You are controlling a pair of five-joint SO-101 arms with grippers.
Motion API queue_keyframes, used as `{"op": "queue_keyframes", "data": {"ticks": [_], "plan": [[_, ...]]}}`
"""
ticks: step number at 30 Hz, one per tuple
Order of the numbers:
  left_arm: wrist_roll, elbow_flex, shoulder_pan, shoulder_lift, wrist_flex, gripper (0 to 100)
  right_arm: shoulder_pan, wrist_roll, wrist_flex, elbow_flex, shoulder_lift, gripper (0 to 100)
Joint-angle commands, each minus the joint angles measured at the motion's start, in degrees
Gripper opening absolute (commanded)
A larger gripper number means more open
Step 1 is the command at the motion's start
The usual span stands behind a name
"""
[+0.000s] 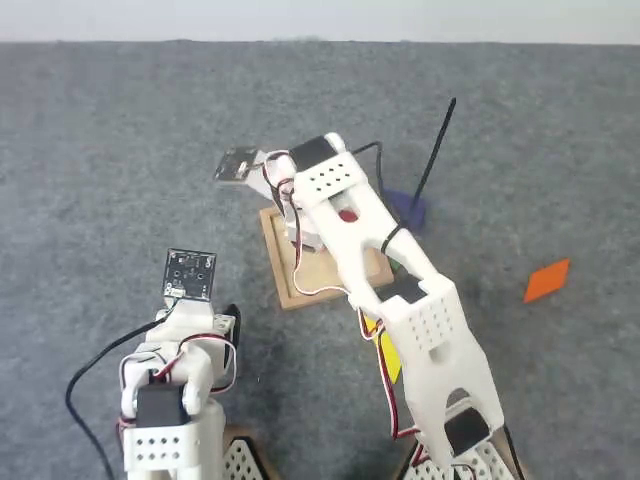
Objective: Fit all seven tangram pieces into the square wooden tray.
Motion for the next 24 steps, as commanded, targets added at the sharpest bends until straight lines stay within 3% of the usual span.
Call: {"op": "queue_keyframes", "data": {"ticks": [1, 8, 15, 19, 24], "plan": [[-0.4, -0.5, 0.2, -1.6, 0.5, 15, 0.0, 17.4, 0.7, -6.5, -0.5, 21.4], [-0.4, -0.5, 0.2, -1.6, 0.5, 15, 0.1, 30.4, 7.0, -6.9, 1.0, 22.6], [-0.4, -0.5, 0.2, -1.6, 0.5, 15, 2.4, 30.5, 7.4, -6.9, 0.6, 37.1], [-0.4, -0.5, 0.2, -1.6, 0.5, 15, 2.9, 29.6, 7.3, -6.9, 0.5, 38.0], [-0.4, -0.5, 0.2, -1.6, 0.5, 15, 3.6, 23.3, 5.6, -8.5, 1.0, 38.0]]}}
